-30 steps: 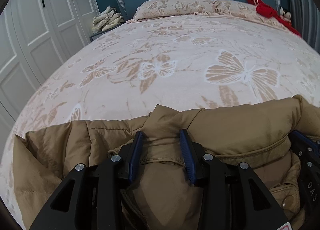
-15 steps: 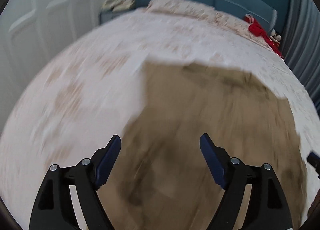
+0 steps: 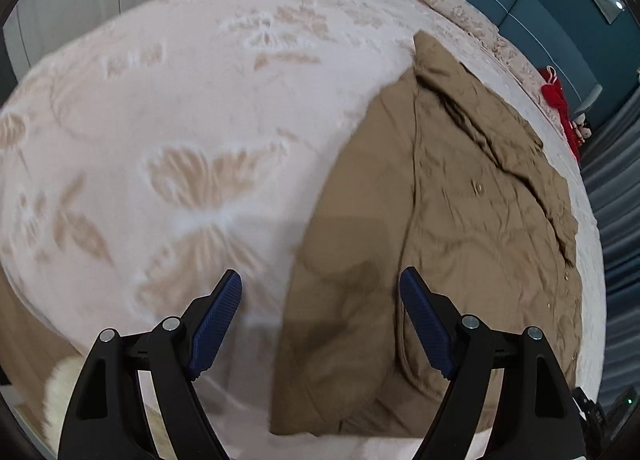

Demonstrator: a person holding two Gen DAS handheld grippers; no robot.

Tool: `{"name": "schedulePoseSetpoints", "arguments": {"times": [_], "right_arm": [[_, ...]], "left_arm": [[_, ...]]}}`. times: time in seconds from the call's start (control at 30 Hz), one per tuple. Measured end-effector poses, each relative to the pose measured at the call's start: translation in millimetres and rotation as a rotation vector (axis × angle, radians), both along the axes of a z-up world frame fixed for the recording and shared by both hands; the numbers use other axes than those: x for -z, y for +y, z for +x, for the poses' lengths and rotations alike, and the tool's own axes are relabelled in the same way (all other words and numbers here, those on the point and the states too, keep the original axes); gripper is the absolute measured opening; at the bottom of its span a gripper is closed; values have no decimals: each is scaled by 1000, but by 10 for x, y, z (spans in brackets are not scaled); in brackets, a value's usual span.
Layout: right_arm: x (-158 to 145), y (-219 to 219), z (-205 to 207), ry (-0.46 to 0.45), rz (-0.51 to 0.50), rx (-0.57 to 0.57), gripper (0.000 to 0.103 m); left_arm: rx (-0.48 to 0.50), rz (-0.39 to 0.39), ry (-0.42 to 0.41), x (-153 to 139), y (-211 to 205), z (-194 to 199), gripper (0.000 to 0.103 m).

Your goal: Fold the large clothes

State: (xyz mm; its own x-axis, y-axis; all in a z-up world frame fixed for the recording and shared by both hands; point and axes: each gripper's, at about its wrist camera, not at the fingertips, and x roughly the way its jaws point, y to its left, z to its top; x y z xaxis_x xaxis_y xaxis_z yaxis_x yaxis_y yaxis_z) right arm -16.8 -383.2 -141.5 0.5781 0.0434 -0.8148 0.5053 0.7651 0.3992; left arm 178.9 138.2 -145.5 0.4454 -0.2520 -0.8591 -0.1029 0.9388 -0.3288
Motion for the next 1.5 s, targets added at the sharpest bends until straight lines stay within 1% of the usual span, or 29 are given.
{"name": "schedulePoseSetpoints", "arguments": {"times": [0.03,0.1,0.17,0.23,0.3,0.33,0.37,0.4,0.43,0.47,0.5,0.53,0.57,0.63,0.73,0.87,0.9,0.97,1.07,1.17,1.27,1.33,1.4,1.5], "right_arm": [[34,27,9,-11,19,0,57],[85,54,30,-16,48,8,57],[154,100,56,-15,73,7,58],[171,149,73,-13,57,8,58],[157,218,111,-13,24,-9,56],[152,243,124,-17,15,-20,52],[149,268,138,-16,4,-24,46],[152,278,150,-16,0,-26,42],[159,276,150,-14,0,-24,30],[162,275,153,-13,2,-17,19],[158,264,143,-22,13,-13,12],[144,260,127,-33,18,-8,8],[117,260,105,-47,21,-4,5],[5,291,53,-83,-9,-6,3],[-214,374,-50,-133,-59,-20,2],[-502,456,-288,-172,-90,-62,2],[-563,469,-345,-175,-95,-75,2],[-734,516,-530,-182,-105,-111,2],[-984,600,-797,-181,-133,-184,2],[-1235,759,-1070,-170,-189,-288,2],[-1388,931,-1345,-135,-230,-364,2],[-1465,950,-1478,-130,-217,-365,2],[-1539,992,-1569,-145,-216,-350,2],[-1690,910,-1523,-206,-221,-306,2]], "left_arm": [[-2,7,-1,24,-37,-7,79],[6,39,-31,52,-86,-51,79],[6,50,-42,52,-118,-89,79],[6,43,-45,67,-112,-122,78],[13,41,-48,69,-124,-136,75],[25,37,-49,62,-137,-143,67],[45,25,-50,55,-156,-140,52],[55,15,-45,56,-174,-144,48],[58,20,-40,42,-196,-145,37],[66,30,-39,25,-216,-146,22],[73,30,-38,12,-227,-150,15],[78,24,-45,-25,-228,-162,8],[81,16,-56,-71,-224,-180,4],[88,0,-89,-208,-214,-238,2],[104,-2,-132,-436,-203,-338,1],[145,1,-159,-766,-113,-579,1],[161,13,-164,-825,-104,-637,1],[225,54,-174,-983,-71,-821,1],[310,101,-166,-1194,29,-1070,1],[358,127,-142,-1385,145,-1308,1],[379,142,-131,-1583,226,-1563,1],[373,133,-134,-1694,260,-1703,1],[365,120,-146,-1786,269,-1760,1],[358,96,-192,-1922,191,-1716,0]]}}
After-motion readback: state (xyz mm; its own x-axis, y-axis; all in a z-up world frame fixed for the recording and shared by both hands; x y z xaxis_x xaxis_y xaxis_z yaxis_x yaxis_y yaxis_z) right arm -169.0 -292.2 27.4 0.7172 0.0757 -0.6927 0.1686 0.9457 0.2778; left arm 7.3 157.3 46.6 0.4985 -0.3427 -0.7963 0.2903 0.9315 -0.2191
